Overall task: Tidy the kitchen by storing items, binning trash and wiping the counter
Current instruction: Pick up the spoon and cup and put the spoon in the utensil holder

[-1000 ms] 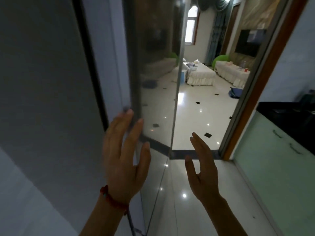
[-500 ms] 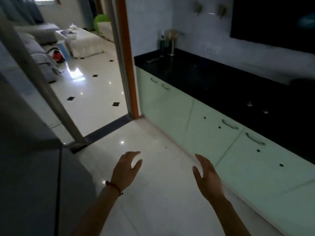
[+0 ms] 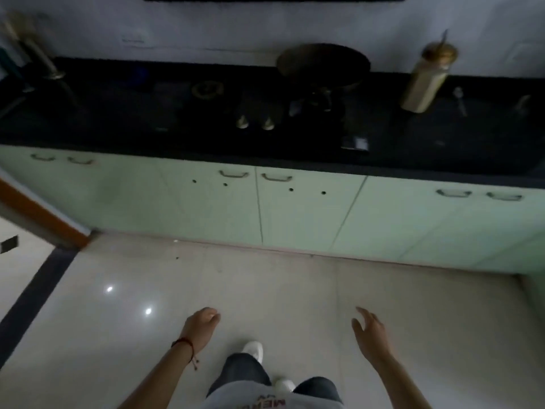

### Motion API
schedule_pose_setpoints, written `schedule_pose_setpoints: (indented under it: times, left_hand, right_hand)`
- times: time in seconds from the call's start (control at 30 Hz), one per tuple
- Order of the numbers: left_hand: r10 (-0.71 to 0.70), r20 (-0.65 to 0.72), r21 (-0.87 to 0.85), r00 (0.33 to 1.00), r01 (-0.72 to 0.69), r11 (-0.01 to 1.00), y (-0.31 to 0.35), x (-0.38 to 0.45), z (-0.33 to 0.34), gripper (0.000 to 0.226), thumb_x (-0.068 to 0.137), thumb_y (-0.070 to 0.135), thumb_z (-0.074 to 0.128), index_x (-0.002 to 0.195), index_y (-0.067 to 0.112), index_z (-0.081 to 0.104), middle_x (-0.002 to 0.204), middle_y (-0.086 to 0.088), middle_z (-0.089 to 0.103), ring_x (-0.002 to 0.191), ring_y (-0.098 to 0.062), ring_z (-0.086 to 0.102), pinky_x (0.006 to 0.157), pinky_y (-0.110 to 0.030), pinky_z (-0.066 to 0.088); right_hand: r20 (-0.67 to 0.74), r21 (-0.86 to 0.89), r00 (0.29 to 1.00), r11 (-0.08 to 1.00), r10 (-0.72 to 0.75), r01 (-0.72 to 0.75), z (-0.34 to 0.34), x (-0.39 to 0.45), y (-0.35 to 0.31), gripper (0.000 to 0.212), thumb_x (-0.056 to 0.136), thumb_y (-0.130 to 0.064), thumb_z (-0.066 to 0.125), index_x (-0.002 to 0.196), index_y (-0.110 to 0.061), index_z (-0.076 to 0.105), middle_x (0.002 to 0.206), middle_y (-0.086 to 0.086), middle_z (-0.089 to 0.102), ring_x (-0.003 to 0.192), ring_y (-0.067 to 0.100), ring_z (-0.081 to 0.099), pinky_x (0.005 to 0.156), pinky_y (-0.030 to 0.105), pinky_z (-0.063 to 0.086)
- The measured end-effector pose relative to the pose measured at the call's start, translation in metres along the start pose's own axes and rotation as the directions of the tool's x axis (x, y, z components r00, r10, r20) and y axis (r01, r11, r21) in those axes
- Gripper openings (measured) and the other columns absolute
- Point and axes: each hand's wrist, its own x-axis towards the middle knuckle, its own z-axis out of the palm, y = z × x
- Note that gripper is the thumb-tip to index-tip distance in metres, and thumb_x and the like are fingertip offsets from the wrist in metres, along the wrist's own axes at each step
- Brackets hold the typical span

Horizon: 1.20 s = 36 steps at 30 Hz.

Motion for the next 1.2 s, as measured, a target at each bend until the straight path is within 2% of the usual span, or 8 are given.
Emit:
schedule_pose_setpoints:
  times: [0.23, 0.37, 0.47, 0.57, 0.73, 0.87, 1.03, 1.2]
  left_hand:
    - [0.096, 0.171, 0.148, 0.981, -0.122, 0.981, 0.067, 0.081, -0.004, 0.021, 0.09, 0.022, 0.051, 0.089, 0.008, 0.065, 0.102, -0.015, 0.066, 0.097, -0.028, 0.059, 0.073, -0.027, 0.037]
    - [0.098, 0.299, 0.268, 0.949, -0.182, 0.946, 0.104, 0.115, 0.013, 0.029, 0.088, 0.023, 0.05, 0.061, 0.014, 0.054, 0.079, -0.013, 0.062, 0.078, -0.026, 0.057, 0.065, -0.03, 0.037]
    - [0.129, 0.368, 0.293, 0.921, -0.246, 0.924, 0.138, 0.126, 0.035, 0.026, 0.077, 0.033, 0.049, 0.058, 0.015, 0.052, 0.071, -0.01, 0.06, 0.071, -0.023, 0.054, 0.062, -0.029, 0.036]
    - [0.185, 0.435, 0.328, 0.881, -0.347, 0.879, 0.188, 0.131, 0.066, 0.028, 0.079, 0.028, 0.05, 0.055, 0.015, 0.05, 0.062, -0.007, 0.054, 0.066, -0.021, 0.049, 0.057, -0.029, 0.032]
    - [0.302, 0.538, 0.275, 0.787, -0.503, 0.82, 0.282, 0.126, 0.131, 0.021, 0.087, 0.023, 0.051, 0.074, 0.011, 0.063, 0.076, -0.011, 0.06, 0.077, -0.019, 0.054, 0.069, -0.026, 0.036]
    - [0.345, 0.559, 0.226, 0.754, -0.539, 0.811, 0.342, 0.121, 0.183, 0.018, 0.087, 0.023, 0.051, 0.074, 0.014, 0.06, 0.081, -0.011, 0.063, 0.082, -0.022, 0.059, 0.074, -0.028, 0.04]
    - [0.316, 0.502, 0.204, 0.805, -0.466, 0.861, 0.39, 0.113, 0.239, 0.022, 0.09, 0.019, 0.048, 0.095, 0.005, 0.065, 0.086, -0.01, 0.063, 0.085, -0.023, 0.059, 0.077, -0.027, 0.041]
    - [0.276, 0.443, 0.15, 0.853, -0.373, 0.916, 0.425, 0.103, 0.28, 0.027, 0.09, 0.014, 0.048, 0.065, 0.017, 0.057, 0.067, 0.0, 0.059, 0.078, -0.022, 0.057, 0.063, -0.025, 0.038]
  right_hand:
    - [-0.135, 0.275, 0.917, 0.904, 0.374, -0.328, 0.008, -0.025, 0.037, 0.038, 0.093, -0.019, 0.049, 0.129, -0.009, 0.049, 0.131, 0.018, 0.053, 0.117, 0.031, 0.054, 0.096, 0.034, 0.043]
    - [-0.14, 0.405, 0.829, 0.796, 0.541, -0.451, 0.022, -0.045, 0.048, 0.036, 0.092, -0.018, 0.05, 0.127, -0.007, 0.051, 0.124, 0.018, 0.06, 0.11, 0.029, 0.059, 0.092, 0.032, 0.045]
    - [-0.134, 0.501, 0.749, 0.697, 0.648, -0.513, 0.028, -0.057, 0.057, 0.036, 0.091, -0.015, 0.052, 0.125, -0.005, 0.053, 0.115, 0.022, 0.063, 0.103, 0.031, 0.061, 0.088, 0.033, 0.045]
    - [-0.14, 0.578, 0.674, 0.613, 0.725, -0.539, 0.025, -0.064, 0.069, 0.036, 0.091, -0.015, 0.052, 0.125, -0.004, 0.053, 0.112, 0.024, 0.063, 0.104, 0.033, 0.061, 0.09, 0.035, 0.044]
    - [-0.143, 0.649, 0.605, 0.536, 0.783, -0.541, 0.006, -0.054, 0.098, 0.036, 0.092, -0.017, 0.05, 0.127, -0.007, 0.05, 0.126, 0.019, 0.058, 0.114, 0.03, 0.056, 0.094, 0.034, 0.041]
    - [-0.108, 0.692, 0.615, 0.503, 0.781, -0.518, -0.024, -0.028, 0.135, 0.036, 0.092, -0.016, 0.05, 0.127, -0.006, 0.05, 0.128, 0.02, 0.055, 0.114, 0.031, 0.056, 0.095, 0.035, 0.04]
    - [-0.069, 0.664, 0.666, 0.532, 0.743, -0.525, -0.105, 0.016, 0.195, 0.037, 0.094, -0.015, 0.047, 0.129, -0.004, 0.047, 0.131, 0.021, 0.051, 0.119, 0.031, 0.051, 0.096, 0.033, 0.039]
    - [-0.091, 0.623, 0.741, 0.619, 0.665, -0.478, -0.19, 0.074, 0.239, 0.036, 0.093, -0.015, 0.048, 0.127, -0.005, 0.049, 0.126, 0.023, 0.056, 0.114, 0.032, 0.054, 0.097, 0.038, 0.043]
